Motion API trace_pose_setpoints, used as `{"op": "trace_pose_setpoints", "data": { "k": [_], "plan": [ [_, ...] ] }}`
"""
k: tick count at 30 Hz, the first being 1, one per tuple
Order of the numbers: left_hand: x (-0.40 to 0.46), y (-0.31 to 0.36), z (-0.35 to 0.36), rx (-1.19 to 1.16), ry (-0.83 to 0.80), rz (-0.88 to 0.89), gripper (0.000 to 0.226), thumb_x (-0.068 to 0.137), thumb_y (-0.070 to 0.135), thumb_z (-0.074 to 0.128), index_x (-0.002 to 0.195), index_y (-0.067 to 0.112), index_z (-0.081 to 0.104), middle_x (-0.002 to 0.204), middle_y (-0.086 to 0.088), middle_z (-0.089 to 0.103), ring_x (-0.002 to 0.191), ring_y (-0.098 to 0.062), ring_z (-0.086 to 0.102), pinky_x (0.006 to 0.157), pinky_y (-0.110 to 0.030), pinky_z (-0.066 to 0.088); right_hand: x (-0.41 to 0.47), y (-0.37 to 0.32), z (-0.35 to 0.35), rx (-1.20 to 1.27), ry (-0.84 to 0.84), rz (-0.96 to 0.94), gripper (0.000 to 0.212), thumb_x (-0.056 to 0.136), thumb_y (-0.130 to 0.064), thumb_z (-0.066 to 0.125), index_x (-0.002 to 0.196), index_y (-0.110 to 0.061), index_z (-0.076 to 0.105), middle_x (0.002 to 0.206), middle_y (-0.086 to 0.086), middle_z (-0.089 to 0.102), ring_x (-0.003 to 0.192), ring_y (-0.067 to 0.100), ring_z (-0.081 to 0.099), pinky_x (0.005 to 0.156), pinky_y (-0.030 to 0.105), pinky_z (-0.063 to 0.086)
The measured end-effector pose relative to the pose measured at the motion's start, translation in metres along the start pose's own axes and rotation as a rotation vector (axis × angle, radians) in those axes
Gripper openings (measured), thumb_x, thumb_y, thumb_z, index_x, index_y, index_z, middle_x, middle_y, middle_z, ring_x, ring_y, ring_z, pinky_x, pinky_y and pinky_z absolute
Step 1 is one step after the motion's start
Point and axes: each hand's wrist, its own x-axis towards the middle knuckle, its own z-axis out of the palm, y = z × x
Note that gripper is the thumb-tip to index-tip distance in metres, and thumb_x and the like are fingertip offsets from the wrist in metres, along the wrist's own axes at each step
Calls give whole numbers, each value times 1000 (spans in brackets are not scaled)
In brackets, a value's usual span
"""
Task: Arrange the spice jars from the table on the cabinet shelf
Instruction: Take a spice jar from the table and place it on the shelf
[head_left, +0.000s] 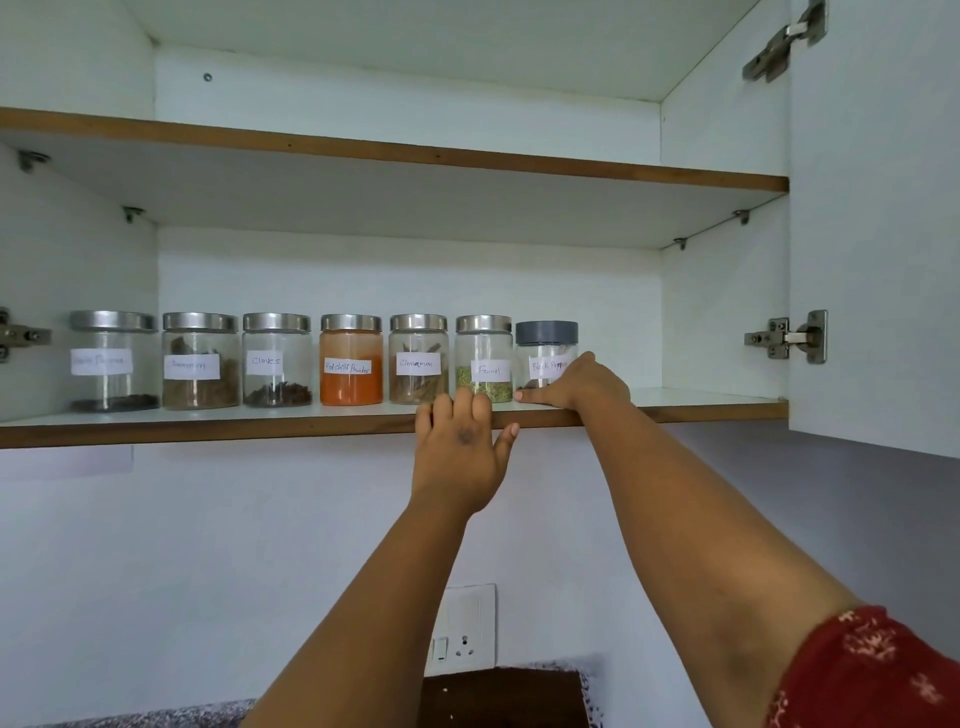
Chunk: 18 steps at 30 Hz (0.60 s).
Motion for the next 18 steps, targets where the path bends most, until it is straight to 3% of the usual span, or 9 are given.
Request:
{"op": "trace_pose_setpoints", "data": {
  "k": [4, 9, 11, 14, 16, 18],
  "plan": [
    [0, -1, -2, 8, -21, 7, 47, 95, 53, 31, 101, 14, 57, 101, -4, 57, 89, -22, 50, 90, -41, 40, -3, 1, -3, 17, -11, 25, 111, 57, -67, 80, 137, -10, 28, 128, 7, 55, 118, 27, 56, 90, 39, 46],
    [1, 0, -7, -10, -108, -2, 47, 98, 54, 29, 112, 16, 52, 113, -3, 53, 101, -22, 47, 99, -40, 34, -8, 1, -2, 87, -1, 31, 144, 57, -69, 78, 152, -9, -12, 142, 11, 49, 127, 31, 51, 99, 43, 44],
    [1, 1, -12, -5, -141, 3, 49, 98, 55, 27, 116, 16, 51, 117, -3, 51, 104, -22, 45, 101, -40, 31, -14, 4, -1, 50, 54, 8, 131, 70, -71, 67, 153, -10, -13, 142, 11, 50, 125, 31, 53, 96, 40, 45],
    [4, -2, -23, -28, -255, 35, 62, 93, 66, 28, 123, 15, 46, 123, -4, 47, 111, -23, 42, 103, -42, 30, -30, 14, 1, -49, 156, -82, 94, 91, -60, 42, 155, -11, -7, 132, 10, 59, 115, 31, 59, 92, 39, 45],
    [9, -6, -33, -45, -364, 60, 75, 85, 75, 32, 128, 15, 44, 126, -5, 44, 116, -24, 40, 105, -43, 29, -44, 23, 4, -140, 217, -165, 79, 97, -56, 29, 155, -8, 3, 133, 12, 58, 118, 31, 56, 99, 42, 38],
    [10, -8, -42, -46, -461, 79, 91, 79, 81, 35, 139, 14, 36, 137, -8, 39, 128, -27, 34, 112, -45, 21, -59, 35, 10, -162, 239, -225, 70, 100, -54, 23, 153, -9, 19, 146, 12, 46, 133, 29, 42, 111, 43, 26]
  ]
}}
